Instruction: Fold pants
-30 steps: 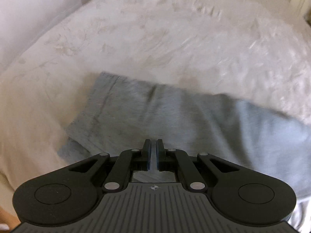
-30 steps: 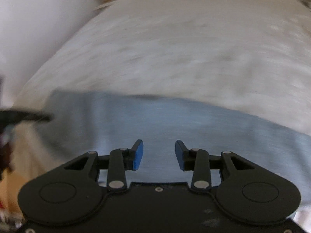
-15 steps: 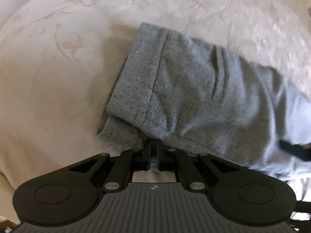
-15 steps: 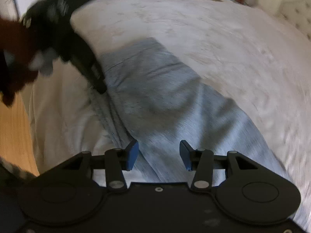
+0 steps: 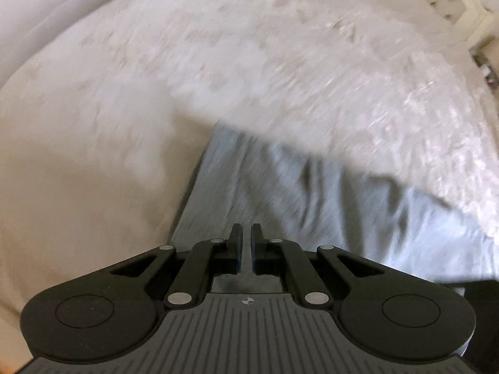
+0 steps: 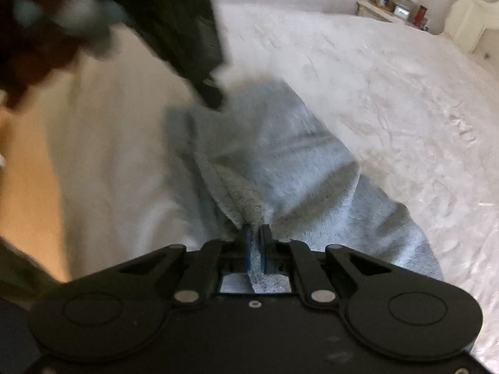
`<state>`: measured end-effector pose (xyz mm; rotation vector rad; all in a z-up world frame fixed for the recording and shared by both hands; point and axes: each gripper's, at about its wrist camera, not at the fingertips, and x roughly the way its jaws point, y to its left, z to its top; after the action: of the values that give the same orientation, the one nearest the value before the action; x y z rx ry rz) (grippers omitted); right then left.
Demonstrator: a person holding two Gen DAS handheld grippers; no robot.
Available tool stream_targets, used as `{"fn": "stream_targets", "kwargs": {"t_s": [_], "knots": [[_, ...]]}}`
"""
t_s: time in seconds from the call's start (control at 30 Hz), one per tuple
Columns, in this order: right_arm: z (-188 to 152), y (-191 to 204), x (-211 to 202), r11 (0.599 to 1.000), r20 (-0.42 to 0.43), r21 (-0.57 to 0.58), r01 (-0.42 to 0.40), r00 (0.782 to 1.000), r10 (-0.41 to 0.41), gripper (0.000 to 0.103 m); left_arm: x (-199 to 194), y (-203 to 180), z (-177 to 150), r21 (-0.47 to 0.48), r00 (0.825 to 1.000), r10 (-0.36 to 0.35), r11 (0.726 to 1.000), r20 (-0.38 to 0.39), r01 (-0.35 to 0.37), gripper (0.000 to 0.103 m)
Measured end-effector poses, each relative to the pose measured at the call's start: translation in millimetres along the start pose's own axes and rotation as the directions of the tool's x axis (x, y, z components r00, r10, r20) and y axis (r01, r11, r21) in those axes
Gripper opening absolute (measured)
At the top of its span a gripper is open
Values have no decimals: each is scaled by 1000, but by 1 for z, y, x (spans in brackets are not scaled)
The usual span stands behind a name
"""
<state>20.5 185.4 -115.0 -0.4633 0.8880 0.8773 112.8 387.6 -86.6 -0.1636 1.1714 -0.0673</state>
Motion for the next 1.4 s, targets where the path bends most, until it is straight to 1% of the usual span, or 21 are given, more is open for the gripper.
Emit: {"fn": "stream_targets", "kwargs": {"t_s": [0.13, 0.27, 0.33, 0.43, 0.57, 0.63, 0.7, 0.77, 0.83, 0.9, 1.0, 1.03, 1.07, 1.1, 1.17, 1.2, 1.23, 1.27, 1.3, 1.33, 1.4], "knots": [[-11, 20, 2, 998, -46, -52, -38, 998, 35, 6, 17, -24, 16, 40, 999, -44, 998, 11, 44, 6], [-13, 19, 17, 997, -100, 8, -71, 992, 71, 7, 40, -42, 15, 60, 997, -71, 996, -6, 72, 6], [-12, 14, 22, 995, -110, 27, -93, 989, 95, 7, 54, -45, 3, 90, 999, -42, 995, -28, 44, 6], [-12, -2, 20, 988, -106, 90, -128, 985, 137, 7, 74, -32, -28, 104, 993, -12, 994, -115, 24, 5], [-10, -45, -10, 971, -49, 210, -114, 991, 127, 9, 72, -16, -54, 95, 997, -44, 994, -68, 50, 5], [-6, -83, -26, 950, -3, 299, -92, 995, 97, 12, 71, -17, -56, 99, 997, -28, 994, -65, 34, 5], [-6, -123, -37, 921, 21, 388, -37, 999, 32, 22, 71, -18, -57, 100, 998, -18, 995, -60, 24, 5], [-5, -160, -32, 897, -4, 441, 36, 999, -38, 32, 73, -18, -58, 97, 998, -11, 995, -55, 16, 4], [-4, -195, -16, 883, -37, 463, 73, 997, -63, 34, 72, -20, -60, 96, 999, -6, 995, -45, 10, 4], [-4, -219, 5, 886, -84, 457, 71, 996, -37, 45, 72, -22, -60, 98, 999, -2, 995, -37, 6, 4], [-3, -235, 39, 914, -143, 404, 38, 990, 21, 50, 73, -24, -61, 95, 999, 7, 996, -33, -3, 4], [-3, -238, 49, 919, -153, 393, 13, 987, 51, 52, 73, -24, -61, 95, 999, 9, 996, -33, -6, 4], [-3, -239, 57, 919, -158, 394, -19, 983, 88, 61, 73, -25, -61, 95, 999, 12, 995, -34, -9, 4], [-4, -241, 66, 915, -169, 400, -52, 977, 130, 65, 73, -25, -61, 95, 999, 16, 995, -34, -12, 4], [-6, -241, 75, 911, -189, 402, -88, 966, 176, 65, 73, -26, -61, 101, 999, 21, 995, -31, -18, 4], [-8, -241, 78, 908, -198, 406, -101, 961, 196, 63, 72, -26, -62, 108, 999, 24, 994, -28, -21, 4], [-10, -240, 79, 900, -199, 419, -123, 954, 223, 56, 75, -30, -61, 113, 999, 27, 993, -26, -23, 4], [-14, -239, 76, 892, -191, 429, -145, 950, 246, 23, 76, -31, -61, 116, 999, 28, 993, -25, -25, 4], [-15, -238, 74, 880, -176, 441, -178, 944, 279, 7, 76, -31, -61, 120, 999, 29, 992, -23, -26, 4], [-15, -234, 71, 875, -170, 443, -195, 940, 296, 6, 75, -31, -62, 121, 999, 29, 992, -20, -27, 4], [-11, -222, 51, 902, -140, 382, -202, 952, 273, 5, 75, -32, -64, 123, 1000, 28, 992, -13, -27, 4]]}}
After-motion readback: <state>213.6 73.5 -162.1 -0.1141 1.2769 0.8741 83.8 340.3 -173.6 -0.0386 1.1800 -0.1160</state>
